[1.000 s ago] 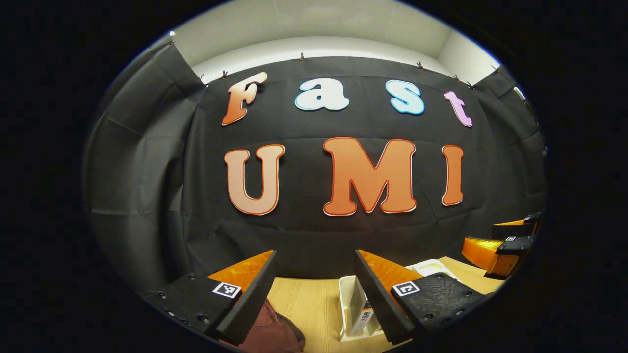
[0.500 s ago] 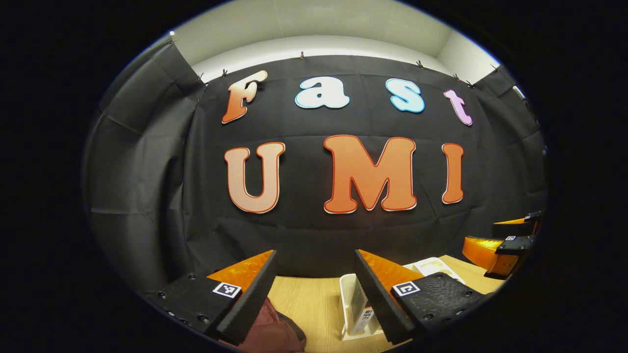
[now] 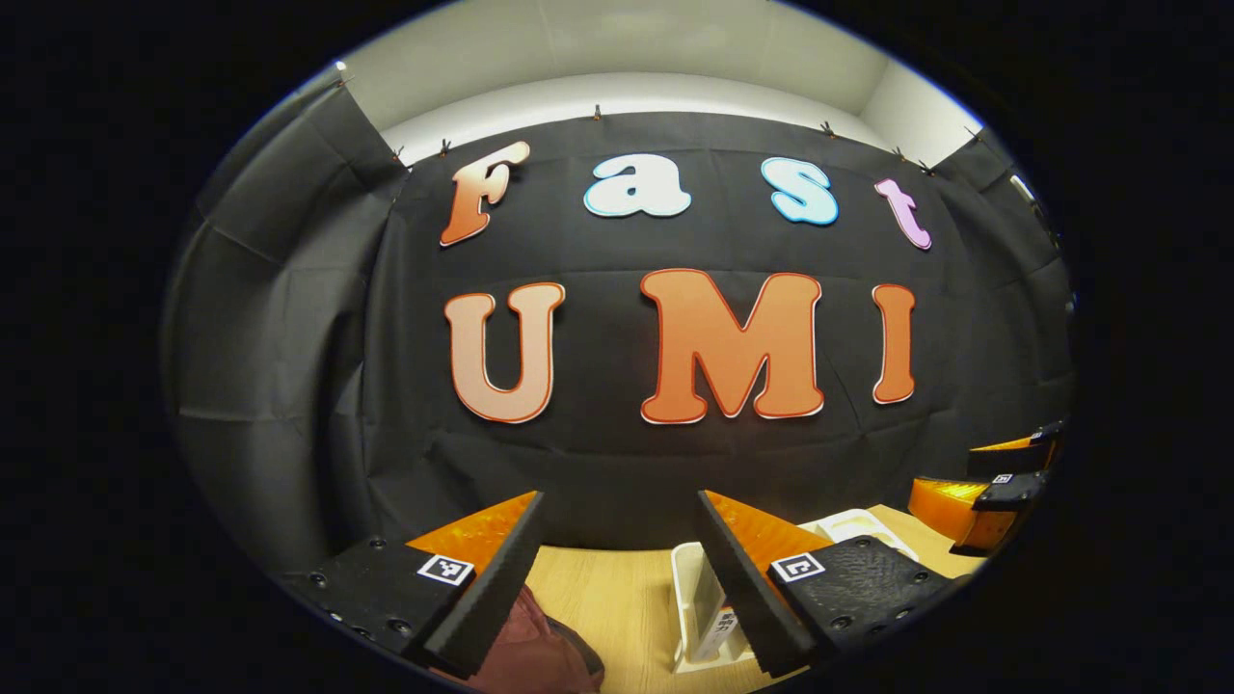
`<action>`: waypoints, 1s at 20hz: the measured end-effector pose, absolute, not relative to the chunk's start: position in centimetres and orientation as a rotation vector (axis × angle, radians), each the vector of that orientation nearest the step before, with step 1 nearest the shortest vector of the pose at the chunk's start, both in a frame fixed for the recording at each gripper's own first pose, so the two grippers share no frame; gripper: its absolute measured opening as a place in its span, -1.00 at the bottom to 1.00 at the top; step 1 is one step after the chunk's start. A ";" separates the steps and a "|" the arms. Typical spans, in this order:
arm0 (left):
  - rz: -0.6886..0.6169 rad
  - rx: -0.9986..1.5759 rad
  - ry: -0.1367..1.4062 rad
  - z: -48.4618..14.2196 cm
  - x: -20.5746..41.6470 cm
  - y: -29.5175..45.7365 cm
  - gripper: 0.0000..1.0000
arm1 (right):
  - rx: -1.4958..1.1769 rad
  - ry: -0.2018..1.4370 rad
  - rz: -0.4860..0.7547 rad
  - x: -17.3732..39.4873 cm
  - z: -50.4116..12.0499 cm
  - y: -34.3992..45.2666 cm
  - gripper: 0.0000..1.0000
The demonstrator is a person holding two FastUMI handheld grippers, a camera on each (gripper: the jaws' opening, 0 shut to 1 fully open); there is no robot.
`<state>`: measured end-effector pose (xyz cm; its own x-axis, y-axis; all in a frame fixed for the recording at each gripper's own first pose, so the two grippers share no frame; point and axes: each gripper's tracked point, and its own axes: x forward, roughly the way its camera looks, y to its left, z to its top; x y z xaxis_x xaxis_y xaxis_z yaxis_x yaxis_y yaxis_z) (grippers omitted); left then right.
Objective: Open the schoolbag, grab two books from the bookshelf and put them into the schoolbag.
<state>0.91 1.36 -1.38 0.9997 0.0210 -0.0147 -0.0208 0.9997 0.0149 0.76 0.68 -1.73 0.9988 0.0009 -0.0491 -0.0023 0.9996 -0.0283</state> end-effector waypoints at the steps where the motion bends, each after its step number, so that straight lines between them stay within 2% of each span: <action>1: 0.023 0.018 0.016 -1.5 1.0 1.4 0.92 | -0.030 0.049 0.002 0.8 -1.7 0.7 0.93; 5: 0.023 0.021 0.019 -1.7 1.2 1.6 0.92 | -0.029 0.047 0.005 1.1 -1.8 1.0 0.93; 6: 0.019 0.019 0.018 -1.6 1.3 1.5 1.00 | -0.031 0.047 0.005 1.1 -1.8 0.9 0.93; 8: 0.018 0.021 0.020 -1.7 1.3 1.5 0.92 | -0.034 0.050 0.006 1.3 -1.9 0.9 0.93; 9: 0.017 0.023 0.022 -1.8 1.3 1.5 0.99 | -0.033 0.053 0.008 1.3 -2.0 0.9 0.93; 10: 0.017 0.023 0.023 -1.8 1.5 1.4 0.92 | -0.033 0.057 0.007 1.4 -2.1 0.9 0.93; 20: 0.031 0.101 0.091 -4.9 1.6 2.4 0.92 | -0.030 0.078 -0.001 1.9 -2.9 0.4 0.93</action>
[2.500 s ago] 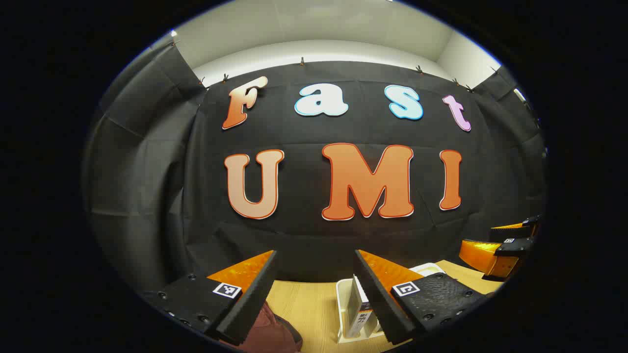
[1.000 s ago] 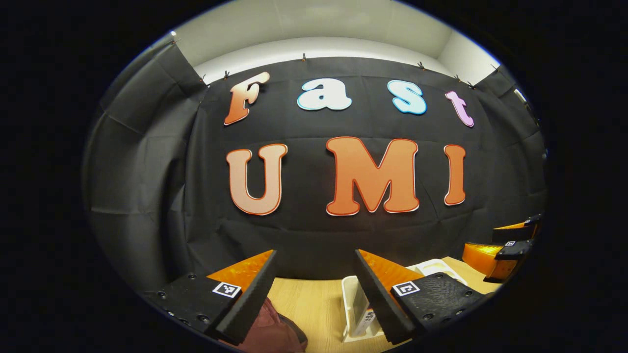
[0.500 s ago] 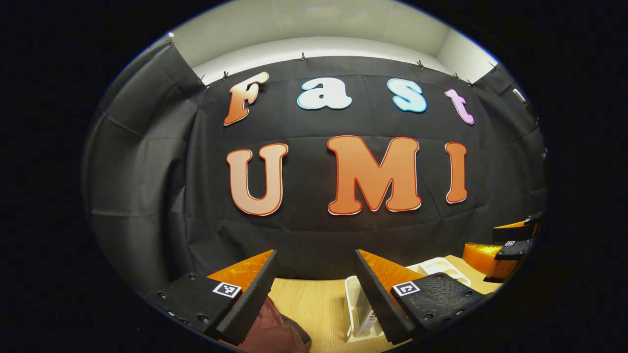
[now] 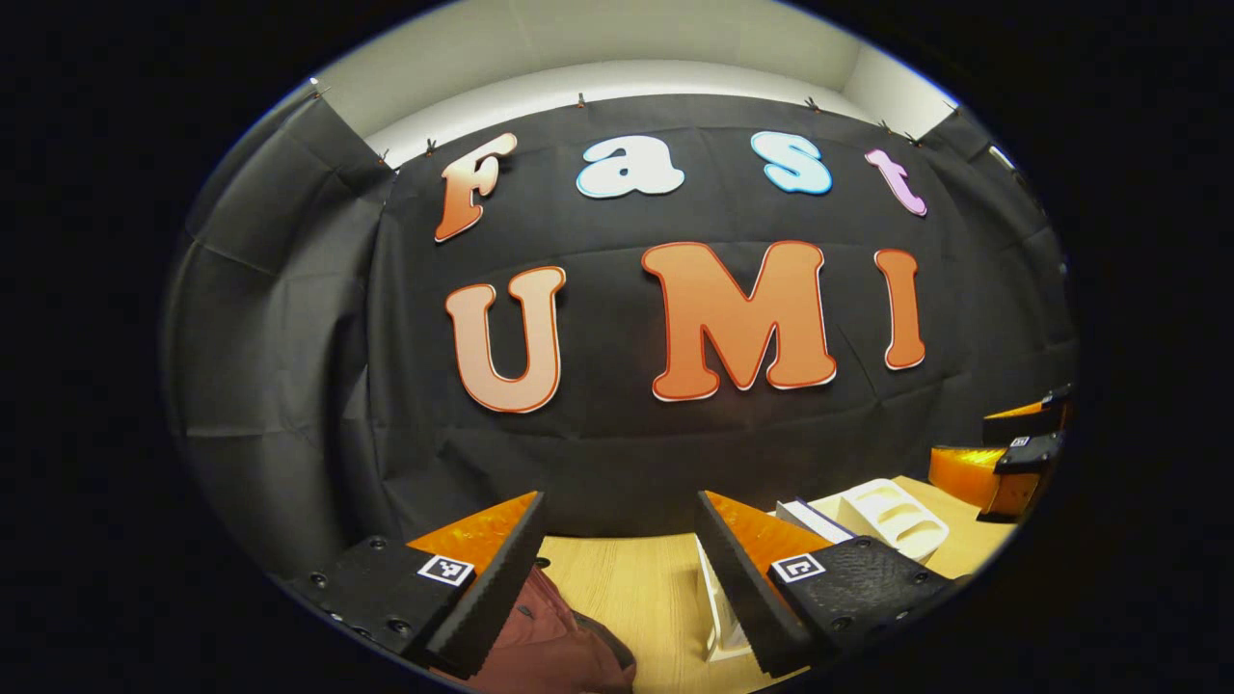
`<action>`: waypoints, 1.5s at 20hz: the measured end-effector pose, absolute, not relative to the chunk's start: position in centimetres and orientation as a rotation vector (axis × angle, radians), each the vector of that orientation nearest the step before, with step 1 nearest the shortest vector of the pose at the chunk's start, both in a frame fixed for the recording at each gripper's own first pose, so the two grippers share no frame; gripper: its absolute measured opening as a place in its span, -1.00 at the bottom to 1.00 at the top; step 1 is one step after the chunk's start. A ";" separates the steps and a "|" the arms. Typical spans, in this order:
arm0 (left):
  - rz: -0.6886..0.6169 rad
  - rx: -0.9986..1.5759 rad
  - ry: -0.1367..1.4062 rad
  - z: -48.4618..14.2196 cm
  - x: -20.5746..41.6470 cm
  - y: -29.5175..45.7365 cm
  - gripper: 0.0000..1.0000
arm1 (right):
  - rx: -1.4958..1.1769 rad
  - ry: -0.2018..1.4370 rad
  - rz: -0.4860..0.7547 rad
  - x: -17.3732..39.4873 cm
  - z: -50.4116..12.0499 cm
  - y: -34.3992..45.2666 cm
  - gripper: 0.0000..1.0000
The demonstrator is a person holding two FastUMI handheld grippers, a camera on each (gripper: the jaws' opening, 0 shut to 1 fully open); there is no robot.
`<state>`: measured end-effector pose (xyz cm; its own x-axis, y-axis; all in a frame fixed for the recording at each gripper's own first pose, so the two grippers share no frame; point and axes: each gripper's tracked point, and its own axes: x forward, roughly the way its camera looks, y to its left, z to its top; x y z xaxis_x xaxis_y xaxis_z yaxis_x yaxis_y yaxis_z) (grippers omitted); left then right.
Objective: Open the schoolbag, grab two books from the bookshelf and put them into the schoolbag.
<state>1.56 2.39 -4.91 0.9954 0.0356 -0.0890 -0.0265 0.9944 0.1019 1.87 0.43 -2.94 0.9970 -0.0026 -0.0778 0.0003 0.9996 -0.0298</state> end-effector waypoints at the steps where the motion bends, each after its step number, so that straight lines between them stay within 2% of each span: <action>1: 0.029 0.106 0.103 -5.2 1.5 2.5 1.00 | -0.031 0.078 -0.004 1.9 -2.9 0.3 0.93; 2: 0.025 0.115 0.115 -5.8 1.5 2.6 0.92 | -0.030 0.077 -0.006 2.0 -2.9 0.2 0.93; 5: 0.028 0.157 0.181 -8.2 1.4 3.5 0.92 | -0.028 0.088 -0.015 2.2 -3.3 -0.3 0.93; 6: 0.031 0.177 0.204 -9.3 1.2 4.0 1.00 | -0.029 0.090 -0.020 2.3 -3.5 -0.5 0.93; 8: 0.025 0.205 0.252 -11.6 1.1 4.5 0.92 | -0.030 0.096 -0.030 2.5 -3.6 -1.0 0.93; 17: 0.037 0.375 0.558 -23.7 -2.3 8.6 0.97 | -0.038 0.145 -0.105 2.1 -5.7 -3.9 0.93; 30: -0.040 0.623 0.722 -33.5 -8.1 9.9 0.96 | -0.083 0.214 -0.151 1.2 -8.2 -4.8 0.93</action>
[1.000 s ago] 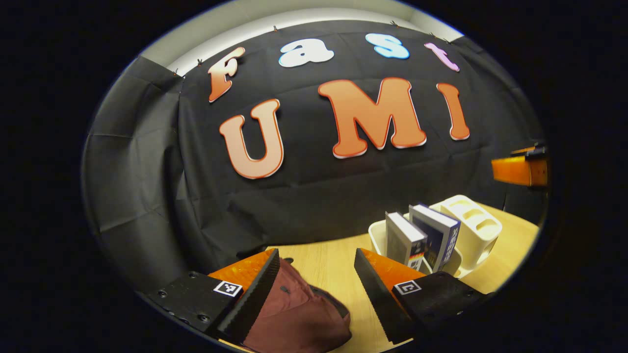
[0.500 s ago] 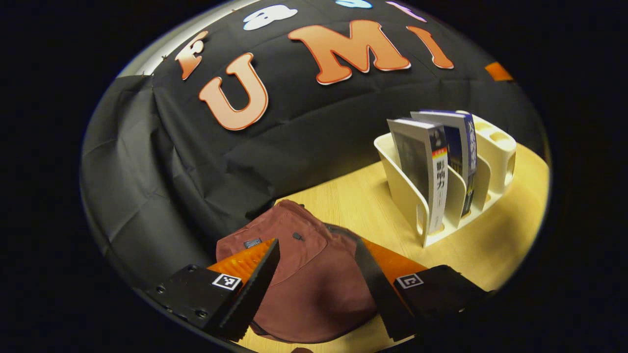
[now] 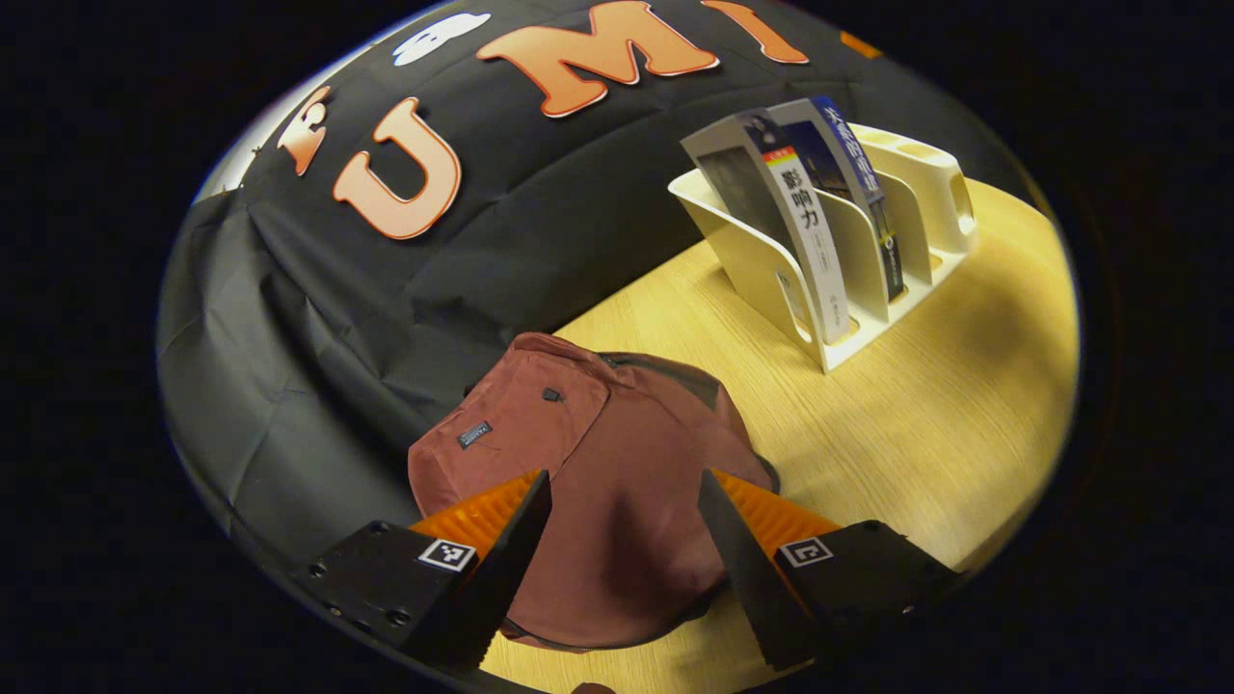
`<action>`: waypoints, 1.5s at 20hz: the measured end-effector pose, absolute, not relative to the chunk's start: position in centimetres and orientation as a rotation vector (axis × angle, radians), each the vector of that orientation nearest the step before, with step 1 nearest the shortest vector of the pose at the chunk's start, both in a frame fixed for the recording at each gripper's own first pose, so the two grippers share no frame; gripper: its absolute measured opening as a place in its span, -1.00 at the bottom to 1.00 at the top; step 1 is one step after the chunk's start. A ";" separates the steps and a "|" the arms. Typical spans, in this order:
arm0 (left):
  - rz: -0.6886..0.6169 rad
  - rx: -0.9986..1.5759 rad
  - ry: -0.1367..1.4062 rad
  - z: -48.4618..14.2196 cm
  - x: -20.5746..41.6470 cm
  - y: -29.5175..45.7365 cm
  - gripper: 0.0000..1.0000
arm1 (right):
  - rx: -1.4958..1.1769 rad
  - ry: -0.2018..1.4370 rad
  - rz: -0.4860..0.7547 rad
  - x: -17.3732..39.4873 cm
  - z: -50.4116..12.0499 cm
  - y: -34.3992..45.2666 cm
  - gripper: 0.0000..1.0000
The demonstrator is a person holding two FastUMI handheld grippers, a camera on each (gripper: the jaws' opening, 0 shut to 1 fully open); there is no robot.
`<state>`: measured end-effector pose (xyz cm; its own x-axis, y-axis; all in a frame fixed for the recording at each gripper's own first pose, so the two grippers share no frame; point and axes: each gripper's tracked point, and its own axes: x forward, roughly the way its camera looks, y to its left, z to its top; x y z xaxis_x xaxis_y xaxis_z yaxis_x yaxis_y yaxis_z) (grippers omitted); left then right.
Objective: Open the schoolbag, grab two books from the bookshelf and put them into the schoolbag.
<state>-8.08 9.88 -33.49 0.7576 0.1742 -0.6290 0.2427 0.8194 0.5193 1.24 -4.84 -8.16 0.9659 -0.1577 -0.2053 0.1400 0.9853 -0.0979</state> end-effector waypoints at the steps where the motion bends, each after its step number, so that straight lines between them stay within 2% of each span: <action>1: -0.054 0.635 0.731 -33.9 -8.5 9.7 0.96 | -0.083 0.216 -0.151 1.2 -8.2 -4.8 0.93; 12: -0.136 0.727 0.808 -36.7 -11.4 8.1 0.96 | -0.074 0.231 -0.150 1.1 -9.1 -4.9 0.93; 16: -0.122 0.757 0.895 -38.6 -12.5 9.4 0.94 | -0.067 0.238 -0.159 1.0 -9.4 -5.3 0.93; 20: -0.067 0.796 0.889 -38.7 -12.2 11.1 0.92 | -0.068 0.242 -0.160 0.8 -9.6 -5.3 0.93; 23: -0.104 0.788 0.901 -39.0 -12.2 10.5 0.87 | -0.069 0.252 -0.147 0.8 -9.9 -4.9 0.94; 25: -0.135 0.807 0.883 -38.5 -11.8 10.1 0.63 | -0.070 0.248 -0.143 0.8 -9.7 -4.9 0.93; 26: -0.147 0.811 0.878 -38.0 -11.6 9.9 -0.14 | -0.071 0.246 -0.143 0.8 -9.7 -4.9 0.93; 27: -0.165 0.799 0.872 -37.5 -11.2 9.6 0.21 | -0.071 0.245 -0.143 0.8 -9.6 -5.0 0.93; 28: -0.175 0.795 0.867 -36.9 -10.7 9.5 -0.29 | -0.067 0.247 -0.139 0.9 -9.7 -4.8 0.93; 29: -0.182 0.787 0.856 -36.2 -10.1 9.5 -0.39 | -0.064 0.248 -0.136 0.9 -9.6 -4.8 0.93; 30: -0.187 0.771 0.859 -35.3 -9.7 9.6 -0.66 | -0.060 0.250 -0.130 1.0 -9.6 -4.7 0.93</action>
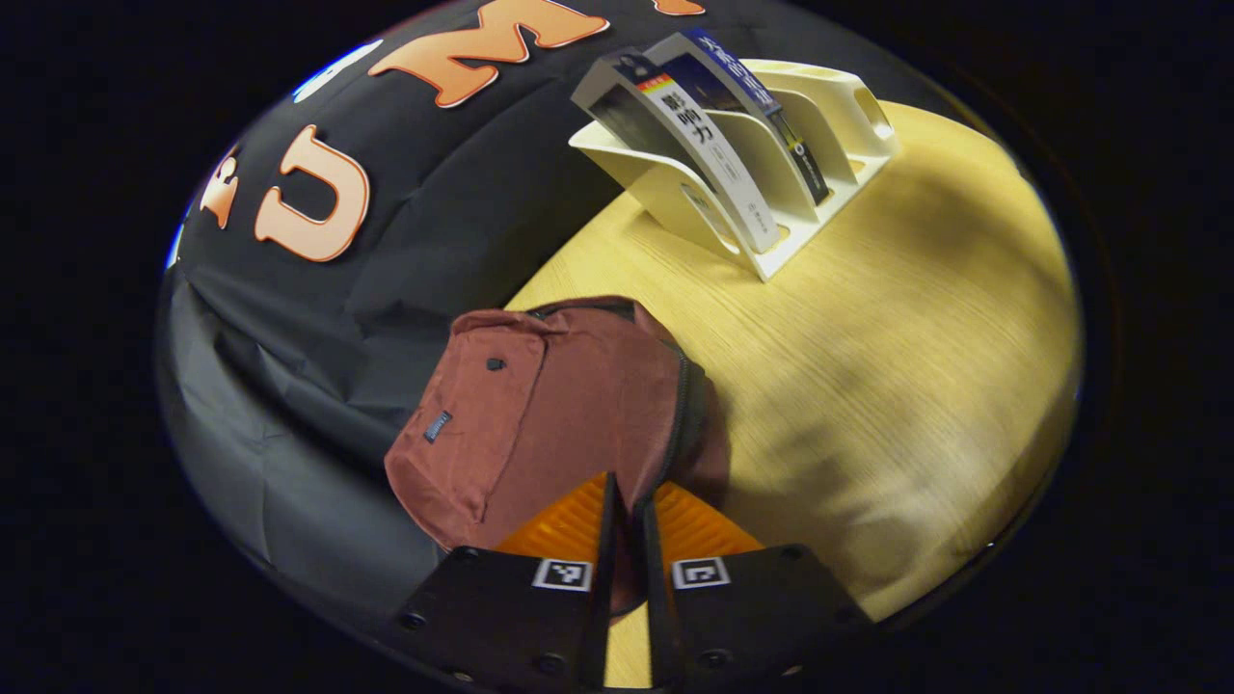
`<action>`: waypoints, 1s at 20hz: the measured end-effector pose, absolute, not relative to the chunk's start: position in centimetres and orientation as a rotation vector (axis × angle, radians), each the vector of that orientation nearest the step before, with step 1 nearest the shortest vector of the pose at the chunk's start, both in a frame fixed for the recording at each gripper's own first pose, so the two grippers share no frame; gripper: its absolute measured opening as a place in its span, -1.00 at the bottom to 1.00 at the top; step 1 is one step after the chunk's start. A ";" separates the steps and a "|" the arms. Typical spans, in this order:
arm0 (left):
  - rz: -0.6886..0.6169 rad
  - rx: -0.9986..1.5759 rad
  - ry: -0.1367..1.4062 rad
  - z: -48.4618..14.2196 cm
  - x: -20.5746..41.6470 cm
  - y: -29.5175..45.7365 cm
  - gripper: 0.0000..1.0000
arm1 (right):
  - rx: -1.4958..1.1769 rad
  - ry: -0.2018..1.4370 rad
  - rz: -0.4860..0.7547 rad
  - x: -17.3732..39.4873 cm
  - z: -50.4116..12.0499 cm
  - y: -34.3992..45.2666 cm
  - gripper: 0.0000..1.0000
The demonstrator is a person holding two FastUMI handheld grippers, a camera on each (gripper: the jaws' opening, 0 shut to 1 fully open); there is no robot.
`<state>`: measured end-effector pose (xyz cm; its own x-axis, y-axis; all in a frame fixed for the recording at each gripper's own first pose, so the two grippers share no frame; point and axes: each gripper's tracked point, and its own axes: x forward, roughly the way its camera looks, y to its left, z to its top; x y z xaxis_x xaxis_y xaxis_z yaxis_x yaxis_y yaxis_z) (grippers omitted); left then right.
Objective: Open the schoolbag, grab two books from the bookshelf and put them into the schoolbag.
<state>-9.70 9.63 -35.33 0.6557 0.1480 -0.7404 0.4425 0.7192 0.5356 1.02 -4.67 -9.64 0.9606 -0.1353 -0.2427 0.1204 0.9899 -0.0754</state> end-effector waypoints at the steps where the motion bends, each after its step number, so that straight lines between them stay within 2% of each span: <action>1: -0.201 0.746 0.863 -34.8 -9.3 9.7 -0.78 | -0.055 0.253 -0.121 1.1 -9.7 -4.4 0.93; 4: -0.274 0.677 0.900 -33.6 -8.6 9.7 -0.83 | -0.058 0.260 -0.089 1.7 -9.4 -3.4 0.94; 12: -0.360 0.643 0.816 -26.1 -3.5 11.5 -0.83 | -0.074 0.366 0.075 4.8 -9.2 3.0 0.94; 16: -0.360 0.595 0.789 -23.0 -0.6 13.7 -0.83 | -0.153 0.490 0.117 6.5 -10.8 5.6 0.93; 20: -0.371 0.562 0.759 -20.1 1.9 15.3 -0.83 | -0.209 0.545 0.159 8.5 -10.4 8.4 0.94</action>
